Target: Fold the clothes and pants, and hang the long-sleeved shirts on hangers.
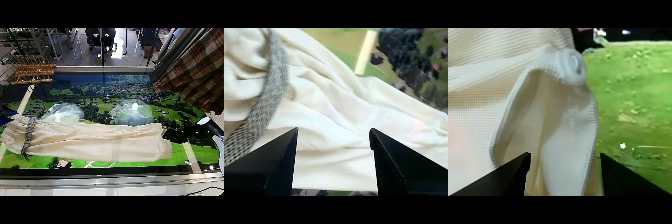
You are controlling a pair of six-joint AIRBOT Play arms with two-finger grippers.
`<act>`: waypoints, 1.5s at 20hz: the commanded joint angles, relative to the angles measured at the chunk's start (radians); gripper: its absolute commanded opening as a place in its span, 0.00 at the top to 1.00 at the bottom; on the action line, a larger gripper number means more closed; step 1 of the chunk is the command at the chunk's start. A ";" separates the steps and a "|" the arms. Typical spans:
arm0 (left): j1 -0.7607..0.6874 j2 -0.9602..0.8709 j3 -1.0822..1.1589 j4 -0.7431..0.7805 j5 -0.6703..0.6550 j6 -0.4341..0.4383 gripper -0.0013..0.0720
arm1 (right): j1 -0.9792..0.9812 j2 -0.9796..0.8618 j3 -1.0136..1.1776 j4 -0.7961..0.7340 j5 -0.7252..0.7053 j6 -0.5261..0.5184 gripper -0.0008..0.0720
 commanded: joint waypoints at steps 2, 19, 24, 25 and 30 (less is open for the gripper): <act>-0.059 0.006 0.000 -0.029 -0.027 0.014 0.34 | -0.060 -0.001 0.042 0.022 0.046 -0.012 0.27; -0.185 -0.019 -0.071 -0.030 -0.043 0.015 0.34 | 0.106 0.014 0.023 -0.183 -0.023 0.035 0.03; -0.220 -0.018 -0.072 -0.031 -0.130 0.045 0.73 | 0.106 -0.084 0.023 0.073 -0.004 -0.167 0.13; -0.240 -0.018 -0.074 -0.030 -0.137 0.045 0.78 | 0.108 -0.101 0.023 0.138 -0.018 -0.195 0.17; -0.457 -0.018 -0.145 -0.028 -0.133 0.087 0.95 | 0.106 -0.086 0.028 0.099 -0.065 -0.123 0.95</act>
